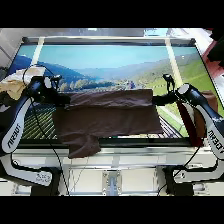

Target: Fold the shirts.

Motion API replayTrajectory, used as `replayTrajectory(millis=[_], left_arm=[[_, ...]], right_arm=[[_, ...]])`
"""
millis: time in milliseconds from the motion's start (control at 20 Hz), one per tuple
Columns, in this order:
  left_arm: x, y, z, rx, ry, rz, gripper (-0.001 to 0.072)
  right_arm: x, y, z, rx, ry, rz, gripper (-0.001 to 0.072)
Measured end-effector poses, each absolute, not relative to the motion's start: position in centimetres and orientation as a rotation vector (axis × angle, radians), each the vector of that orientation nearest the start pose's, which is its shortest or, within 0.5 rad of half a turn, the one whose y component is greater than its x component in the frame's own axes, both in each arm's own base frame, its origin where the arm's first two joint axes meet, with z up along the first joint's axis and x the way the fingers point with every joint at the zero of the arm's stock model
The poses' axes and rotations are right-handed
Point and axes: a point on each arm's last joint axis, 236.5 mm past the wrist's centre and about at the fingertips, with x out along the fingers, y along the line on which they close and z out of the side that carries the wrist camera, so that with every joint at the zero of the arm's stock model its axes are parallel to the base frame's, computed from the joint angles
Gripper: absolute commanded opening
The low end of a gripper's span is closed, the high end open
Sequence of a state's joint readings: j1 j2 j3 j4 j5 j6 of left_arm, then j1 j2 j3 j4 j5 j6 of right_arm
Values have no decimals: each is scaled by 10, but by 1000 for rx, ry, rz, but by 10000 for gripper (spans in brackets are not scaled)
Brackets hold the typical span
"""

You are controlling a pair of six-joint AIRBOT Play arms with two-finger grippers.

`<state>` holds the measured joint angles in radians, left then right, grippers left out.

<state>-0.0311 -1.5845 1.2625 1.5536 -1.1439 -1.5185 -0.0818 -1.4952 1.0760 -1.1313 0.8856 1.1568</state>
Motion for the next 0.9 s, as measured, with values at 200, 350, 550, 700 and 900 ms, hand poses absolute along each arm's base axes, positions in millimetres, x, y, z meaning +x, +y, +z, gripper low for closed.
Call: replayTrajectory(millis=[200,350,550,700,900], left_arm=[[398,-18,-79,50,1490,-83,644],[395,-18,-53,62,1459,-95,644],[378,-16,29,66,1293,-93,644],[328,-7,56,23,1239,-52,643],[234,-14,9,-177,1375,42,643]], right_arm=[[421,48,-72,203,1207,284,393],[422,46,-50,196,1166,274,392],[418,15,2,64,1066,173,395],[413,-25,38,40,989,32,395],[409,-54,57,155,930,-52,394]])
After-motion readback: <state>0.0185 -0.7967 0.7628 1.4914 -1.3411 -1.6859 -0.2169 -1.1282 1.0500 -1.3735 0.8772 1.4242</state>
